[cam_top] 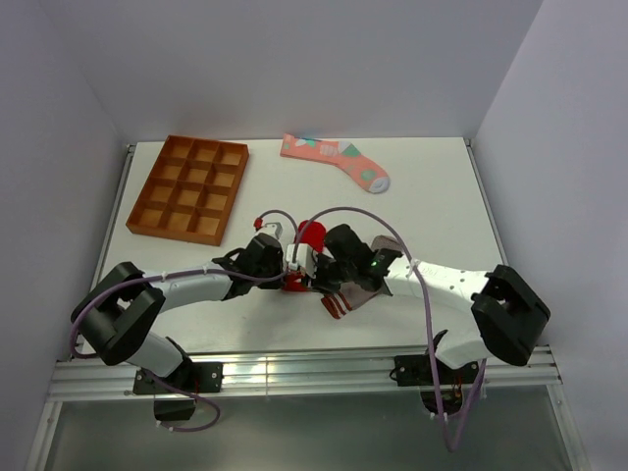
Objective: Roll the socks
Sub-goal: Roll the sock at the center of the board.
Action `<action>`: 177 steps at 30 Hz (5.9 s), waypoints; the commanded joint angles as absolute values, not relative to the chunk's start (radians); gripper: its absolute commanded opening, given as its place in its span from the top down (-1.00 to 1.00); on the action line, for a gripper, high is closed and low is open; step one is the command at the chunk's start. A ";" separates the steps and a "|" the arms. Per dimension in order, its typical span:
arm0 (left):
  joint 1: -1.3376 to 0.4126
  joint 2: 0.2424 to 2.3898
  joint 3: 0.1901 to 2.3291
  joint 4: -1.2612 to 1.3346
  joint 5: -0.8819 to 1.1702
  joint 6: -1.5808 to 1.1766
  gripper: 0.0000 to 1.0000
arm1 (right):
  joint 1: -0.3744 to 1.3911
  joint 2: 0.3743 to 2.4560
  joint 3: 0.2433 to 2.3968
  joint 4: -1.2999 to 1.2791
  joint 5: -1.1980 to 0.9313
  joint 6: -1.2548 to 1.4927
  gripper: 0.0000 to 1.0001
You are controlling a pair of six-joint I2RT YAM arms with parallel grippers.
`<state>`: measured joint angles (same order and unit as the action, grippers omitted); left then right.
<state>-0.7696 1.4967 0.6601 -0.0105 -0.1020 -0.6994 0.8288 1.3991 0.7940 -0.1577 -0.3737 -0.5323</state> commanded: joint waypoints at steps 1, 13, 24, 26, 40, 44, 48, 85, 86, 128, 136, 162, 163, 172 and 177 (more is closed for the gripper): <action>-0.775 1.497 0.689 -0.012 -0.069 -0.689 0.99 | 0.870 1.364 0.743 -0.005 -0.336 -0.568 0.09; -0.773 1.516 0.684 0.032 -0.017 -0.683 0.99 | 0.877 1.227 0.649 0.138 -0.304 -0.512 0.11; -0.767 1.528 0.701 0.018 -0.009 -0.677 0.99 | 0.879 1.223 0.661 -0.023 -0.331 -0.667 0.10; -0.764 1.529 0.706 0.011 -0.009 -0.675 0.99 | 0.887 1.258 0.669 -0.038 -0.324 -0.701 0.10; -0.755 1.526 0.726 -0.032 0.020 -0.687 0.99 | 0.973 1.338 0.572 0.149 -0.241 -0.815 0.14; -0.753 1.517 0.724 -0.038 0.018 -0.683 0.99 | 0.997 1.365 0.578 0.178 -0.215 -0.821 0.15; -0.753 1.513 0.727 -0.044 0.018 -0.681 0.99 | 1.014 1.405 0.591 0.187 -0.187 -0.838 0.17; -0.726 1.444 0.785 -0.063 0.061 -0.814 0.71 | 0.967 1.476 0.814 -0.161 -0.253 -0.712 0.85; -0.726 1.439 0.781 -0.060 0.046 -0.833 0.70 | 0.941 1.471 0.822 -0.182 -0.300 -0.712 0.86; -0.626 2.071 1.270 -0.181 0.319 -0.545 0.60 | 0.838 1.424 0.792 -0.250 -0.336 -0.798 0.94; -0.568 2.008 1.200 -0.127 0.239 -0.610 0.99 | 0.836 1.436 0.807 -0.242 -0.318 -0.793 0.95; -0.428 1.764 0.947 -0.029 0.107 -0.715 0.99 | 0.644 1.994 1.449 -0.905 -0.682 -0.735 1.00; -0.429 1.760 0.943 -0.023 0.110 -0.721 0.99 | 0.634 2.011 1.465 -0.925 -0.696 -0.730 1.00; -0.456 1.631 0.810 0.134 0.057 -0.749 0.93 | 0.586 2.174 1.597 -1.080 -0.814 -0.700 1.00; -0.508 1.539 0.695 0.281 0.081 -0.712 0.69 | 0.552 2.229 1.638 -1.137 -0.851 -0.703 1.00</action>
<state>-0.4747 1.5997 0.7292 0.1265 0.0727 -0.7349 0.5762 2.1910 1.5955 -1.0557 -0.8143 -0.7029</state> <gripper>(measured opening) 0.124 0.091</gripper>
